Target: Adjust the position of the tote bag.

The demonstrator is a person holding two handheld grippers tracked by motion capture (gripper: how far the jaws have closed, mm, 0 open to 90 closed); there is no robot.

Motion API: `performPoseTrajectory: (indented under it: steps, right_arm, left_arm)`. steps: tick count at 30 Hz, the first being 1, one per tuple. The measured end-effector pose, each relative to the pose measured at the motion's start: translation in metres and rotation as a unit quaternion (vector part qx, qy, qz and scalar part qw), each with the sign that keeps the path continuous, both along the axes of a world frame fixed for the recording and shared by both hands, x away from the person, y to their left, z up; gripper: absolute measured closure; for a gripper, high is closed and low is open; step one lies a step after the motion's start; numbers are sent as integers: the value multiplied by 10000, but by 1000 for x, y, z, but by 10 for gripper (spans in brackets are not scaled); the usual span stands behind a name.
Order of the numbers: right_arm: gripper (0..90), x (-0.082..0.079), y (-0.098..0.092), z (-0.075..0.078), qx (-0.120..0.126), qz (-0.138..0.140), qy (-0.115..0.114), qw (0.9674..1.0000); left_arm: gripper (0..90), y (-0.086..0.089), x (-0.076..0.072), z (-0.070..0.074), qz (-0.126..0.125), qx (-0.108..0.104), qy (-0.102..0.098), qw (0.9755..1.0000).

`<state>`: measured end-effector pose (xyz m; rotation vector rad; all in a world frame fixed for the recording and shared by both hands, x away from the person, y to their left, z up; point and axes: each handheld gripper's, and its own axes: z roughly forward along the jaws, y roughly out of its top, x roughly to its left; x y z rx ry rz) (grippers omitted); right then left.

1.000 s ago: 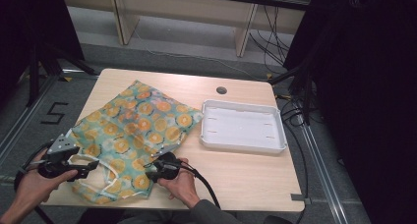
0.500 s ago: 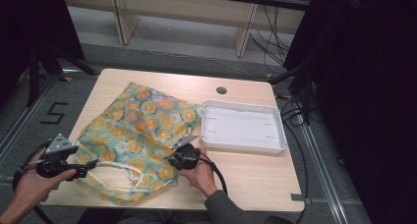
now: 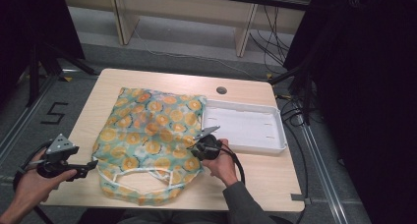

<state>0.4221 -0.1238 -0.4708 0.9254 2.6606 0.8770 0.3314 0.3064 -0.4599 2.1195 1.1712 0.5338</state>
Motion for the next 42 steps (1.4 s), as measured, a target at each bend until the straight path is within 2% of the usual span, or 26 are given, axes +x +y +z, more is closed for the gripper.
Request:
performPoseTrajectory:
  steps: [1,2,3,5,6,7,8,9,10,11,12,13,14,15,17,19,20,21,25,26,29,37,41,42]
  right_arm:
    - [896,-1,-3,1,42,-165,54,9998]
    - [891,-1,-7,5,5,-130,111,9999]
    - [866,1,-10,3,56,-144,24,9999]
    - [742,-1,-16,7,126,-266,174,9994]
    - [698,-4,-18,9,105,-523,1,9986]
    - [665,-9,-20,16,66,-520,-13,9986]
    - [623,-16,-20,22,129,-437,-67,9989]
    - [583,-23,-19,28,270,-274,-195,9991]
    - [559,-32,-17,32,402,-165,-293,9986]
    - [544,-41,-16,35,530,18,-354,9980]
    - [520,-50,-14,36,608,150,-319,9975]
    - [517,-57,-13,36,702,364,-287,9965]
    - [517,-57,-13,36,702,364,-287,9965]
    - [488,-71,-9,35,812,607,-231,9946]
    - [467,-81,-4,32,826,753,-149,9936]
    - [449,-85,2,30,775,991,-33,9921]
    - [436,-87,5,28,761,1030,6,9918]
    - [427,-88,8,26,738,1088,109,9913]
    - [398,-90,14,19,680,1234,217,9898]
    - [368,-91,17,16,656,1320,313,9886]
    - [337,-94,19,10,549,1388,374,9881]
    - [289,-98,19,3,347,1429,451,9881]
    - [289,-100,20,-3,76,1520,430,9874]
    - [318,-99,21,-5,-9,1582,401,9866]
  left_arm:
    - [168,0,0,0,0,0,0,10000]
    - [168,-4,0,-1,74,-162,-45,9998]
    - [168,-1,0,0,-70,-11,5,10000]
    - [170,-2,0,0,-68,73,27,9999]
    - [170,-4,0,-2,16,-120,-65,9999]
    - [170,-4,-1,-1,-27,-72,-46,10000]
    - [171,-5,-1,-1,13,-119,-53,9999]
    - [171,-2,-1,0,-120,-2,-6,9999]
    - [171,-3,-1,0,-101,26,5,9999]
    - [171,-5,-1,-2,-19,-146,-71,9999]
    - [171,-3,0,-1,-136,1,15,9999]
    - [171,-4,0,-1,-132,1,14,9999]
    - [171,-4,0,-1,-132,1,14,9999]
    - [171,-5,-1,-1,-117,30,-21,9999]
    - [171,-5,0,0,-150,9,4,9999]
    - [172,-4,0,0,-141,0,7,9999]
    - [172,-7,0,-2,-6,-215,-17,9998]
    - [172,-4,0,0,-113,0,5,9999]
    - [172,-3,0,0,-88,-10,-20,10000]
    - [172,-5,1,-1,7,-133,-47,9999]
    - [172,-5,1,0,-96,-3,0,10000]
    - [170,-6,3,-1,-80,-17,39,10000]
    - [170,-5,2,-1,-76,-46,36,10000]
    - [169,-5,1,-1,-42,-43,14,10000]
